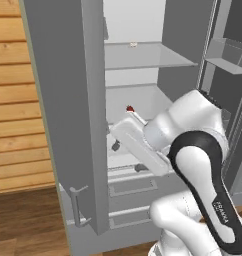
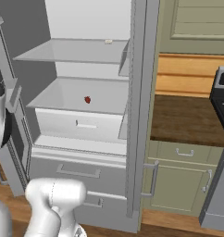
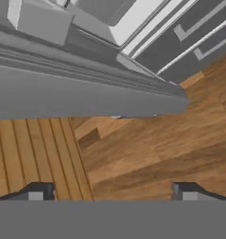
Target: Take the strawberry from the fridge and place it on top of the pancake, located on the dining counter.
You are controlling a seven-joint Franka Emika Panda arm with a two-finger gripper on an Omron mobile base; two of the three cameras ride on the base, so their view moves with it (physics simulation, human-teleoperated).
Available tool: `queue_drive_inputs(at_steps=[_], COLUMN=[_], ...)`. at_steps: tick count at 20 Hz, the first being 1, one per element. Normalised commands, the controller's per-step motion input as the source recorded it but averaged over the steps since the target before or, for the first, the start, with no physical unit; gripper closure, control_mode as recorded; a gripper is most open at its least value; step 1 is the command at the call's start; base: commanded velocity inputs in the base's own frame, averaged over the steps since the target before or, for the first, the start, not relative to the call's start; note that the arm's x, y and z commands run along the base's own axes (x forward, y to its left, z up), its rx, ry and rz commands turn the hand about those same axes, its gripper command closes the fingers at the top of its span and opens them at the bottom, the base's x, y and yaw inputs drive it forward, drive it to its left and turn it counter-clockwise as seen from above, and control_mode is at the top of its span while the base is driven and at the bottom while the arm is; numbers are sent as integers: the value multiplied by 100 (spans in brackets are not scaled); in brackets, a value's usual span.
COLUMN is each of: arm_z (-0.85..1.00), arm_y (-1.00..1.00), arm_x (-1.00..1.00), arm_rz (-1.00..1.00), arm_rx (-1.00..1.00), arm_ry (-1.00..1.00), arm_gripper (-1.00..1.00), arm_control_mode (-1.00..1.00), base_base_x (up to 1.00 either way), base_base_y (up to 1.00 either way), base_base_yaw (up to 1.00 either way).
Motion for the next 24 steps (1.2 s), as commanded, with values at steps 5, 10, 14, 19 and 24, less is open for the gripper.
queue_drive_inputs(at_steps=[5,10,14,19,24], arm_z=[33,32,4,0,0], arm_y=[-52,-25,11,33,39], arm_x=[27,72,77,58,46], arm_rz=[17,18,10,5,5], arm_rx=[53,42,6,3,6], arm_ry=[1,-2,0,-9,-9], arm_gripper=[-100,-100,-100,-100,-100], arm_control_mode=[-100,-100,-100,-100,-100], base_base_x=[0,0,0,0,0], base_base_y=[0,0,0,0,0], base_base_yaw=[0,0,0,0,0])
